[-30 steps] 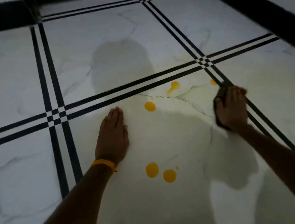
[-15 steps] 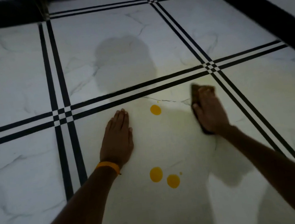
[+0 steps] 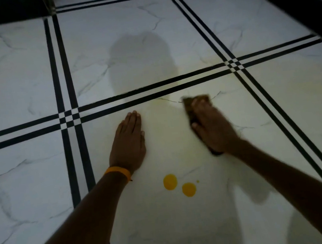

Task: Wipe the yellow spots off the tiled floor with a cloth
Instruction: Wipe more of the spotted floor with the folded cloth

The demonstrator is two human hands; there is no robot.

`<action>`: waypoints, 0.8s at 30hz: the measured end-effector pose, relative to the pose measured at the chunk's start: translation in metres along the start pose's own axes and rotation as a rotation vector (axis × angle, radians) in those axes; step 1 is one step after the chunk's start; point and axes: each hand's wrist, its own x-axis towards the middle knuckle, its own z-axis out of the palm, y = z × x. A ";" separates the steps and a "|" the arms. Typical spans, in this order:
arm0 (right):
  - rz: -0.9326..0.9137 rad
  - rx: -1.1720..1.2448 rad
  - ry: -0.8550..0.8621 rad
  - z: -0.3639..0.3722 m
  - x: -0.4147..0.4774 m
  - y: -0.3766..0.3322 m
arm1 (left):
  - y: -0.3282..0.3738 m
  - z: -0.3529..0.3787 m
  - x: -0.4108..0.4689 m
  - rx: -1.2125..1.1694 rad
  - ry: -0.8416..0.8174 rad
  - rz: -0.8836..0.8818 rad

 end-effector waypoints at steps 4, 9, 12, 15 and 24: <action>0.351 0.001 -0.013 -0.002 0.080 -0.008 | 0.000 0.000 0.001 0.003 -0.006 0.004; -0.188 0.000 0.006 0.018 0.008 -0.099 | -0.004 0.002 0.001 0.001 0.028 0.036; -0.167 0.109 -0.017 0.001 -0.053 -0.041 | -0.003 0.001 0.000 0.012 0.020 0.016; 0.273 0.074 0.085 -0.016 -0.036 0.063 | -0.003 0.002 0.000 0.022 0.026 0.024; 0.037 -0.012 0.011 0.001 -0.078 -0.036 | -0.001 -0.002 -0.002 0.079 0.021 0.005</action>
